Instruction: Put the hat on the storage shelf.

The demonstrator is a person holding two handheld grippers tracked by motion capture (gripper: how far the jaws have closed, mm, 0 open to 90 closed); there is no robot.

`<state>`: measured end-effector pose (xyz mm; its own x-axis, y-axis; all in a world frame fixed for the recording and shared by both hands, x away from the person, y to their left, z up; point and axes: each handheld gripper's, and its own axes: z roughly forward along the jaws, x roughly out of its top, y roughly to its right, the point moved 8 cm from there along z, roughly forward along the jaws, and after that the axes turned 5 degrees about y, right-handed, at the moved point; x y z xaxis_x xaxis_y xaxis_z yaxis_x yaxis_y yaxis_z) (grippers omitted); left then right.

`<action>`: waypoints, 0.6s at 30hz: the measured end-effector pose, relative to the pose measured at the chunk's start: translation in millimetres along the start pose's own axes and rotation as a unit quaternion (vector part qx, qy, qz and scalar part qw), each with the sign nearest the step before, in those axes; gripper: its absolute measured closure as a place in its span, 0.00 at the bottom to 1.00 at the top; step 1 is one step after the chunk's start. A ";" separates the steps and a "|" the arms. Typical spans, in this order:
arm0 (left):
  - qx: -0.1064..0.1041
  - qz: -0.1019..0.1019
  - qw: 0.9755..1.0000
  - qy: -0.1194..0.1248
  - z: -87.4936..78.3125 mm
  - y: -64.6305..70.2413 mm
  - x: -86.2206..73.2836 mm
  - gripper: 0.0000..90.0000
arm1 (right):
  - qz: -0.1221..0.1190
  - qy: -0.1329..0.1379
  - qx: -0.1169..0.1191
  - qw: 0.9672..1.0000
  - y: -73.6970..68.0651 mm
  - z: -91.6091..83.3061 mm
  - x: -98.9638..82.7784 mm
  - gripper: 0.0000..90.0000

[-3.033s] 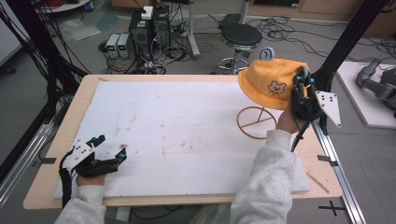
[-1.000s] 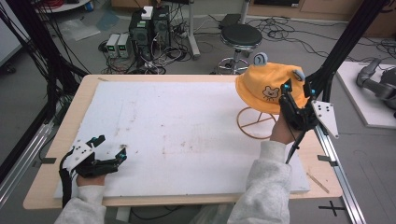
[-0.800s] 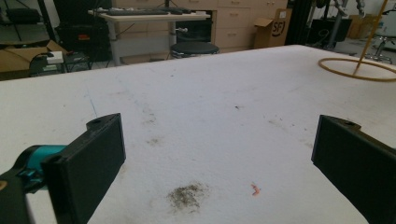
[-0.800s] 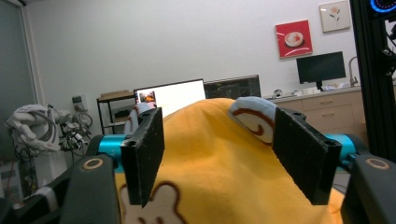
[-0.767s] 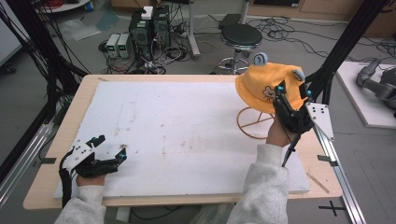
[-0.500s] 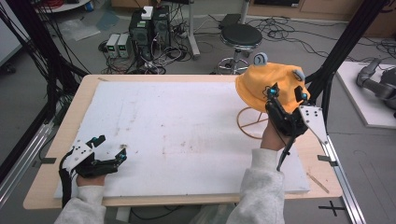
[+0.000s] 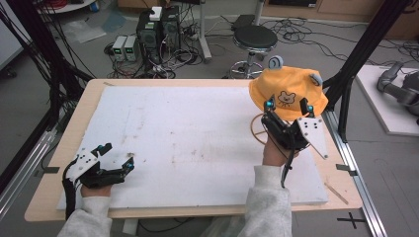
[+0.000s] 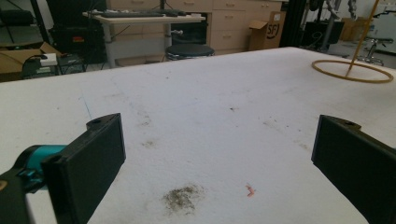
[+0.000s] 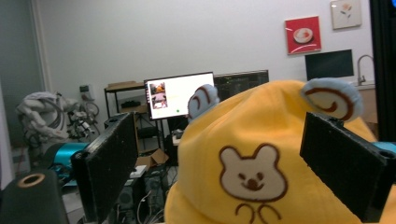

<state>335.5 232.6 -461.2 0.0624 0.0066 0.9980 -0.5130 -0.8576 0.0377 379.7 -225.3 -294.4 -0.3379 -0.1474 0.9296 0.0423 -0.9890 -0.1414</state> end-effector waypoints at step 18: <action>0.000 0.001 1.000 0.001 -0.1 0.1 0.1 0.04 | -0.003 -0.022 0.029 0.999 -25.6 -19.8 -27.2 0.13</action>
<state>335.4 232.6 -461.2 0.0608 0.0061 0.9981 -0.5129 -0.8577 0.0364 369.2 -195.9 -322.8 -0.2972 -0.1408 0.9444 0.0951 -0.9885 -0.1175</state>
